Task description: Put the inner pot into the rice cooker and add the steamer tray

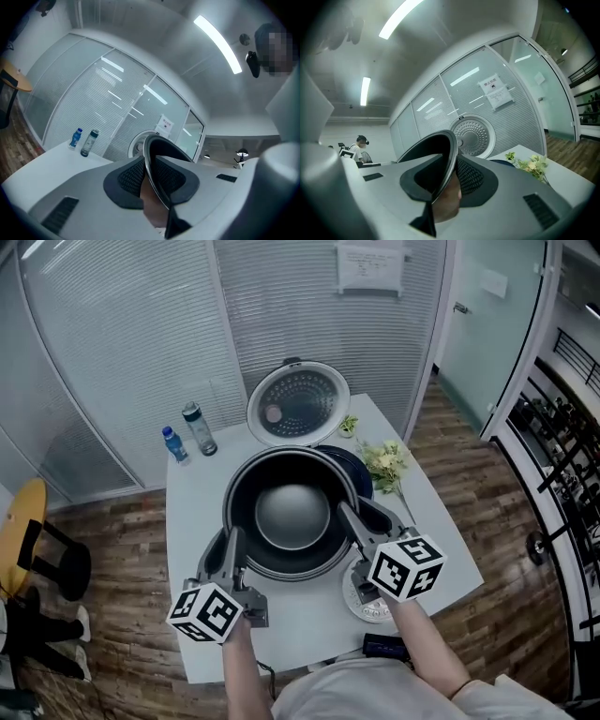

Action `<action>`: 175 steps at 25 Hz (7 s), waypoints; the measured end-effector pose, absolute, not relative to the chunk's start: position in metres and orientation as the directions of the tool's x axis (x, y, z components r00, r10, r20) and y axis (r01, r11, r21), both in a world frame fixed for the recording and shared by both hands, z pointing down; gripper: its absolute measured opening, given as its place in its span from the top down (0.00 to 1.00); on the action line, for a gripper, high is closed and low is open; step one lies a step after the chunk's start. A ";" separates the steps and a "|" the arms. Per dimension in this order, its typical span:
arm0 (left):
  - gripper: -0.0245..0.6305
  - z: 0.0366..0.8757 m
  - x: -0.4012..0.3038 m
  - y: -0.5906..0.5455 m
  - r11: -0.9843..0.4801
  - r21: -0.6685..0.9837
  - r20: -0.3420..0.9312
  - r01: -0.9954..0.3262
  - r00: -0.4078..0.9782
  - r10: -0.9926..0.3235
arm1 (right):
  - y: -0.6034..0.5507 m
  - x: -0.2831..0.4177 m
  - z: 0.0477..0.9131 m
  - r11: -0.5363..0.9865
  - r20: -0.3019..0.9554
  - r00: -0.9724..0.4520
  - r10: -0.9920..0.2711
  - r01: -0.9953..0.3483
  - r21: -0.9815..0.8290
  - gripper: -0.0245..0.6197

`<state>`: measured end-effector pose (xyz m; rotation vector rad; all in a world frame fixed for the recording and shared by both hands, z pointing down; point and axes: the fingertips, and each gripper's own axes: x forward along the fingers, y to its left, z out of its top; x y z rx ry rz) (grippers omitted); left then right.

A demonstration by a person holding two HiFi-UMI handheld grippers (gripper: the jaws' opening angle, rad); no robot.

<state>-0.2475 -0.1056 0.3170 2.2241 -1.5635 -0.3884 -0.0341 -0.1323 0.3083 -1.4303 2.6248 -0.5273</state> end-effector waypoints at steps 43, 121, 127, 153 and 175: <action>0.85 0.361 -0.188 -0.237 -0.369 0.541 0.067 -0.756 0.476 -0.877 | -0.234 0.027 0.345 0.365 0.153 -0.445 -0.882 -0.853 -0.374 0.81; 0.68 0.457 -0.189 -0.260 -0.279 0.198 0.373 -0.940 0.336 -0.865 | -0.265 0.037 0.447 0.355 0.495 -0.372 -0.785 -0.925 -0.133 0.63; 0.68 0.444 -0.187 -0.240 -0.292 0.208 0.359 -0.934 0.350 -0.865 | -0.242 0.046 0.442 0.334 0.487 -0.370 -0.791 -0.928 -0.164 0.64; 0.68 0.410 -0.170 -0.099 -0.345 0.240 0.318 -0.907 0.409 -0.855 | -0.099 0.055 0.413 0.305 0.431 -0.389 -0.814 -0.918 -0.252 0.64; 0.68 0.461 -0.109 -0.038 -0.446 0.265 0.396 -0.855 0.518 -0.758 | -0.031 0.104 0.462 0.188 0.516 -0.323 -0.794 -0.936 -0.297 0.64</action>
